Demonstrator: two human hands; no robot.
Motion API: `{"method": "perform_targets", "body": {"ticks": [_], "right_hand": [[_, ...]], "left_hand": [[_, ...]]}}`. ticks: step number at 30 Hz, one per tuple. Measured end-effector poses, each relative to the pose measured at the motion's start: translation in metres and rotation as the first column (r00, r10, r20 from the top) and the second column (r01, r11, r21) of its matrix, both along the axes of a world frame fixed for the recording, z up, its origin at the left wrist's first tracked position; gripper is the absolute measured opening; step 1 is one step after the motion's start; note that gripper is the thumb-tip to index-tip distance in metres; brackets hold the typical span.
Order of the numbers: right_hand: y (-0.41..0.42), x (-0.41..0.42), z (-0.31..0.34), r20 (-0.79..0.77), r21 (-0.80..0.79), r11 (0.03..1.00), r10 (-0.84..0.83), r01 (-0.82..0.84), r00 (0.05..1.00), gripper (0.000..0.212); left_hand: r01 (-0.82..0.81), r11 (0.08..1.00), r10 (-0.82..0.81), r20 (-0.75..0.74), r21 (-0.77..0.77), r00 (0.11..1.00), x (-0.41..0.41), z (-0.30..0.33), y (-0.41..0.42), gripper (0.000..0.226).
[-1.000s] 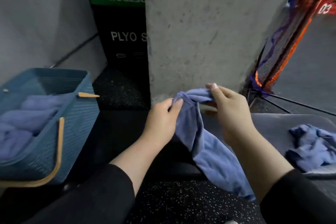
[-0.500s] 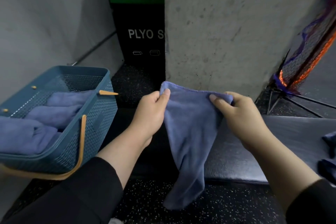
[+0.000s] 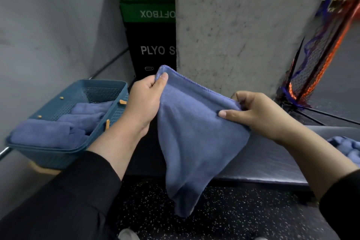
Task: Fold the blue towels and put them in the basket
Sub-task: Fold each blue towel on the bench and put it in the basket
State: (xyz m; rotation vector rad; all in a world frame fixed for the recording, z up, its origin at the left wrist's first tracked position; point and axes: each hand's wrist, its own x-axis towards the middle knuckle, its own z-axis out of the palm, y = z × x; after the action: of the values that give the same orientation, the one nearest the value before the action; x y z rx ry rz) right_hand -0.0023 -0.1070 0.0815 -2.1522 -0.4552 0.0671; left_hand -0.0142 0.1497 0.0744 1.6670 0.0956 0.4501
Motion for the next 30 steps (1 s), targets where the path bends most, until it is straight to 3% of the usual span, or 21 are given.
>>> {"method": "perform_targets", "body": {"ticks": [4, 7, 13, 16, 18, 21, 25, 26, 27, 29, 30], "right_hand": [[-0.021, -0.014, 0.036, 0.027, -0.361, 0.933, -0.001, 0.011, 1.000, 0.017], [-0.038, -0.024, 0.056, 0.081, -0.419, 0.903, -0.069, 0.097, 0.994, 0.015], [-0.056, -0.038, 0.057, 0.008, -0.080, 0.960, -0.270, 0.270, 0.963, 0.018], [-0.053, -0.033, 0.048, -0.182, 0.190, 0.928, -0.288, 0.321, 0.940, 0.019], [-0.051, -0.022, 0.038, -0.241, 0.320, 0.871, -0.306, 0.373, 0.921, 0.021], [-0.047, 0.011, 0.022, -0.176, 0.363, 0.827, -0.390, 0.428, 0.904, 0.018], [-0.032, 0.094, 0.004, -0.102, 0.400, 0.812, -0.421, 0.424, 0.901, 0.009], [-0.028, 0.117, -0.002, -0.078, 0.356, 0.836, -0.418, 0.417, 0.905, 0.014], [-0.025, 0.139, -0.010, -0.058, 0.250, 0.877, -0.408, 0.409, 0.911, 0.036], [-0.021, 0.161, -0.035, -0.018, -0.080, 0.920, -0.385, 0.383, 0.923, 0.083], [-0.019, 0.160, -0.050, -0.009, -0.231, 0.902, -0.376, 0.364, 0.927, 0.092]], "left_hand": [[-0.024, 0.997, 0.020, 0.050, 0.073, 0.999, -0.017, 0.040, 0.008, 0.044], [-0.061, 0.986, 0.053, 0.054, 0.154, 0.997, -0.026, 0.050, 0.018, 0.047], [-0.087, 0.934, 0.094, -0.002, 0.346, 0.996, -0.032, 0.035, 0.040, 0.049], [-0.100, 0.887, 0.150, -0.076, 0.451, 0.986, -0.024, 0.022, 0.044, 0.053], [-0.053, 0.910, 0.131, -0.164, 0.411, 0.978, -0.013, 0.013, 0.046, 0.047], [0.006, 0.975, 0.051, -0.251, 0.223, 0.967, 0.009, 0.006, 0.037, 0.035], [-0.048, 0.998, 0.058, -0.234, 0.047, 0.970, 0.088, -0.001, 0.030, 0.025], [-0.040, 0.999, 0.047, -0.236, 0.037, 0.971, 0.111, -0.004, 0.030, 0.026], [-0.010, 0.996, 0.033, -0.264, 0.086, 0.964, 0.130, -0.010, 0.031, 0.037], [0.077, 0.951, 0.027, -0.327, 0.300, 0.945, 0.154, -0.033, 0.028, 0.063], [0.118, 0.905, 0.029, -0.337, 0.409, 0.941, 0.155, -0.050, 0.023, 0.067]]}}
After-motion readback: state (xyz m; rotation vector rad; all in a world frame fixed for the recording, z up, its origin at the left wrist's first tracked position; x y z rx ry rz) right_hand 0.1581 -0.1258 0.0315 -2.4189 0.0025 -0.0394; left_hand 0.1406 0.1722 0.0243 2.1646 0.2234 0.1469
